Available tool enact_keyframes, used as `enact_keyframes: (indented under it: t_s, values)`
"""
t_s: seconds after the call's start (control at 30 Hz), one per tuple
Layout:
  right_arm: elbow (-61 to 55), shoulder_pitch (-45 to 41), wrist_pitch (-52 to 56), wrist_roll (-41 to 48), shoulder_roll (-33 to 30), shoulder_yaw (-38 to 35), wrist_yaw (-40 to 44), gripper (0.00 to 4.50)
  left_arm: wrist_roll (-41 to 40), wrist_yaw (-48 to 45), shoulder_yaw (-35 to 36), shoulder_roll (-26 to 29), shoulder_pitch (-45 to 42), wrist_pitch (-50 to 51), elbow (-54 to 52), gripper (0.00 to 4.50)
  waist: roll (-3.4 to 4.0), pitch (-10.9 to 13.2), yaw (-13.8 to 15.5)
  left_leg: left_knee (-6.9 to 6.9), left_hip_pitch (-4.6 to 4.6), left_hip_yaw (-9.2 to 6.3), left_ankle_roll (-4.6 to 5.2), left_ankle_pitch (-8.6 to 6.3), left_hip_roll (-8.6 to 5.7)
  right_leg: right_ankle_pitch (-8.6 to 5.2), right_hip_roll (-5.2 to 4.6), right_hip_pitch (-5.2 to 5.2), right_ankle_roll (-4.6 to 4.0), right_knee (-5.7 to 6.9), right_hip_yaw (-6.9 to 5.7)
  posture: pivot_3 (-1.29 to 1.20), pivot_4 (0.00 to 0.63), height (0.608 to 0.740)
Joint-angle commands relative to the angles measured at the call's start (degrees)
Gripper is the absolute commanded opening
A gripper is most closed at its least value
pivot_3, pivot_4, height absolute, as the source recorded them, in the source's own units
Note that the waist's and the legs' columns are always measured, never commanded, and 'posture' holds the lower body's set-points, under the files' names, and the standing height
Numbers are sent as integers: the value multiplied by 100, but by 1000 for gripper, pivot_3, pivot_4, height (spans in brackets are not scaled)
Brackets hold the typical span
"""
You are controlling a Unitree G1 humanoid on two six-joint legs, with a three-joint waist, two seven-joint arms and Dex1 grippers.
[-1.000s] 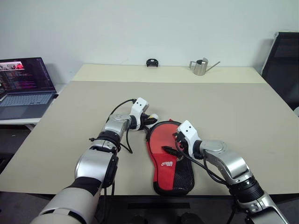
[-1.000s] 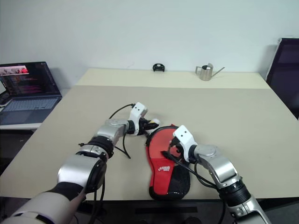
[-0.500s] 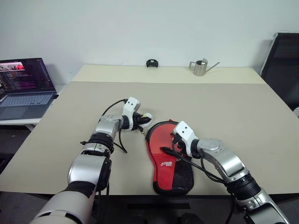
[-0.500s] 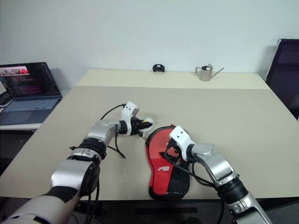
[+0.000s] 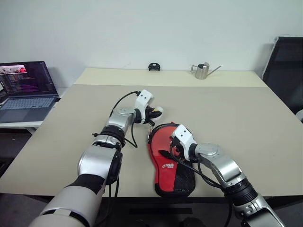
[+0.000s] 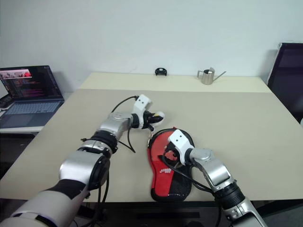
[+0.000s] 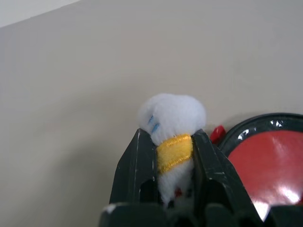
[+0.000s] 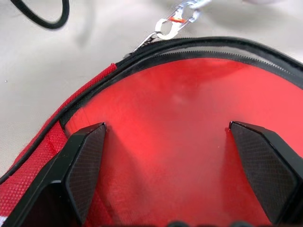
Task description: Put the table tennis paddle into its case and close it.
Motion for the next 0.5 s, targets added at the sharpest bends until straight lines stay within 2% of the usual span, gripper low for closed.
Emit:
enact_keyframes:
  t_s: [0.03,0.5]
  values:
    - [668,312,295,-184,-24,207,-54,4500,123,450,50,-45,-455,-373,75,463,0,0,0,0,1,0,0,0,0,0,0,0,0,2,0,0,150,740]
    - [209,753,683,-145,-96,150,-214,4500,723,1841,-3,-701,-669,-877,398,463,-6,-11,45,2,3,-5,-3,3,-11,-1,-3,4,2,13,-6,0,150,740]
